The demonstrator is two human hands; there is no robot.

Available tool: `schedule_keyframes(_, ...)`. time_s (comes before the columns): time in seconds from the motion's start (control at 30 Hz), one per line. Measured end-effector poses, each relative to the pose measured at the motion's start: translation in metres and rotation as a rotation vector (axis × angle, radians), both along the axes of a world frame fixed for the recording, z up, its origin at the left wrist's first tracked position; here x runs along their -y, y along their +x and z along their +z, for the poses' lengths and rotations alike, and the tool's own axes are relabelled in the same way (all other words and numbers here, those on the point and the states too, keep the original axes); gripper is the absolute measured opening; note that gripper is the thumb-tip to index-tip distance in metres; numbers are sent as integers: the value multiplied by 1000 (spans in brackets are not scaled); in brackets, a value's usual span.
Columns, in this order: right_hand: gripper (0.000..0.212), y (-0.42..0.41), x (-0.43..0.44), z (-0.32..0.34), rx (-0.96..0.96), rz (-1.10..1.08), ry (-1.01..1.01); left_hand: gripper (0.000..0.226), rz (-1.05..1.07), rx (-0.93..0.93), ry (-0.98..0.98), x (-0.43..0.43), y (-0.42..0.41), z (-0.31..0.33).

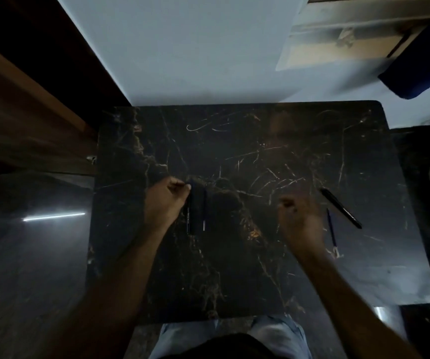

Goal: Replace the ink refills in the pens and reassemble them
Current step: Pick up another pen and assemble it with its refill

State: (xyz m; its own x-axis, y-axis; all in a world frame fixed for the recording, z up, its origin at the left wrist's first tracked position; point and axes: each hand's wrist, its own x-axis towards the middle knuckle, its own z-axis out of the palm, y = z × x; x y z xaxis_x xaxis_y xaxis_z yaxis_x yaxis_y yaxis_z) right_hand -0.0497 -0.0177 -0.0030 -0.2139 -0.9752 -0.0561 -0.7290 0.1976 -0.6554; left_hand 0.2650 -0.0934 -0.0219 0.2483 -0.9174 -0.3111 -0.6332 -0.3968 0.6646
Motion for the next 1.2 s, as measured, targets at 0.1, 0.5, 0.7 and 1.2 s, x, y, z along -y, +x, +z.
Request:
schedule_keyframes(0.1, 16, 61, -12, 6, 73, 151, -2, 28, -84, 121, 74, 7, -4, -11)
schedule_keyframes(0.5, 17, 101, 0, 24, 242, 150, 31, 18, 70, -92, 200, 14, 1, -2)
schedule_keyframes(0.7, 16, 97, 34, 74, 364, 62, -19, 21, 255, -947, -25, 11, -7, 86)
schedule_keyframes(1.2, 21, 83, 56, 220, 17, 547, -257, 14, -146, -1068, -424, -18, -47, 195)
